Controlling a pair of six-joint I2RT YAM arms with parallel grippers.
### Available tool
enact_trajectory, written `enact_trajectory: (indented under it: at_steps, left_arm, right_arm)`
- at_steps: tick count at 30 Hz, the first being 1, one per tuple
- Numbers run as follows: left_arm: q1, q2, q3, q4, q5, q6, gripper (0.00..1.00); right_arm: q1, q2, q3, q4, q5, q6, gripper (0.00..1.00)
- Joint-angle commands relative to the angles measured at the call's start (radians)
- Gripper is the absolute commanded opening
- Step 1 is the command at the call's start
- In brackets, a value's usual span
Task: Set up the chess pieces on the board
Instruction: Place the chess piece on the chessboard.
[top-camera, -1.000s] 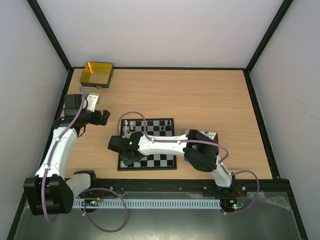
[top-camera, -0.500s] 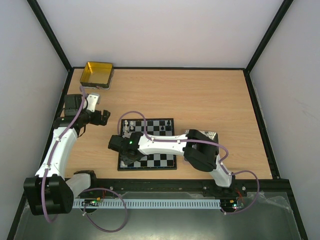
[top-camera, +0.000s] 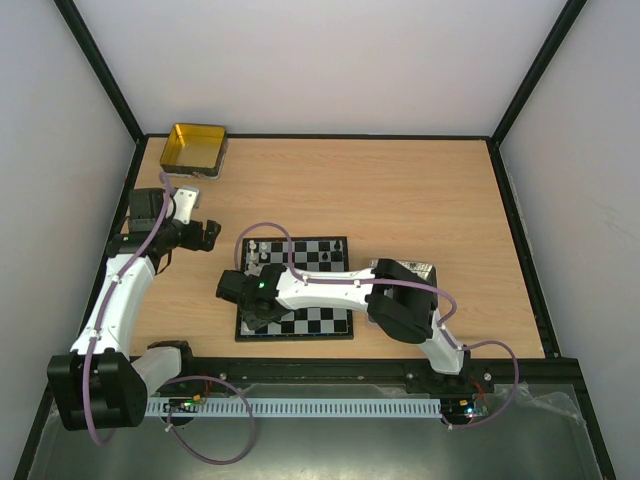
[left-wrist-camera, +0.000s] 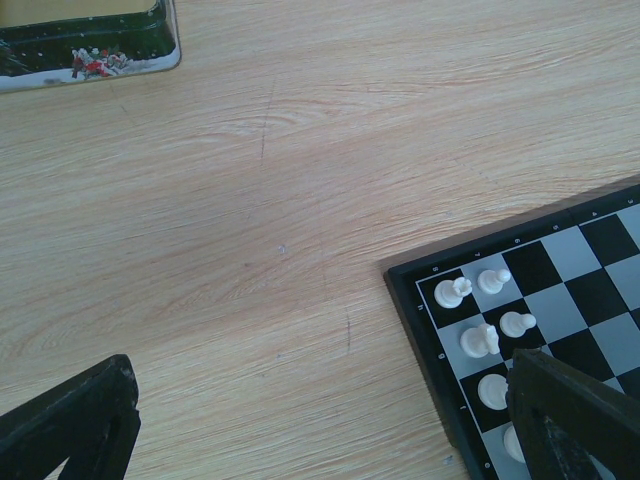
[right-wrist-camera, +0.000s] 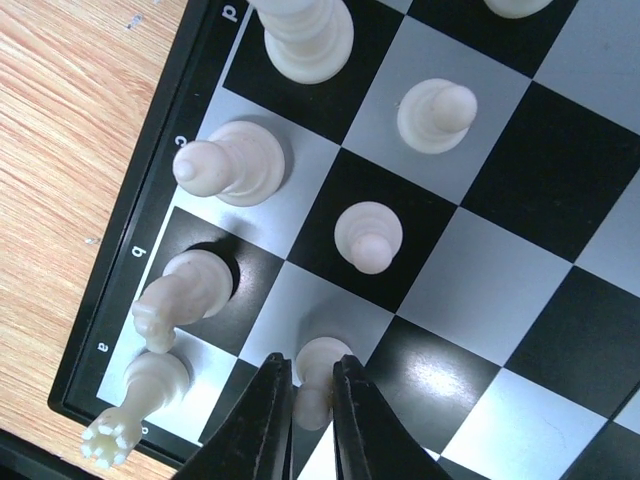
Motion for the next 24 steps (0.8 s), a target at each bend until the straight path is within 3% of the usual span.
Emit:
enact_trajectory:
  at_steps: [1,11,17,24]
  left_arm:
    - [0.004,0.001,-0.006,-0.003,0.014,0.004,0.99]
    - [0.003,0.002,-0.006,-0.006,0.020,0.005,0.99]
    - [0.004,0.002,-0.006,-0.006,0.023,0.007,0.99]
    - [0.003,0.001,-0.006,-0.006,0.027,0.007,0.99]
  right_arm:
    - [-0.003,0.019,0.028,0.009,-0.005,-0.014,0.11]
    - [-0.003,0.027,0.040,0.003,-0.002,-0.017,0.11]
    - [-0.003,0.028,0.040,0.002,0.001,-0.017,0.18]
    - [-0.003,0.017,0.040,-0.002,0.016,-0.012,0.19]
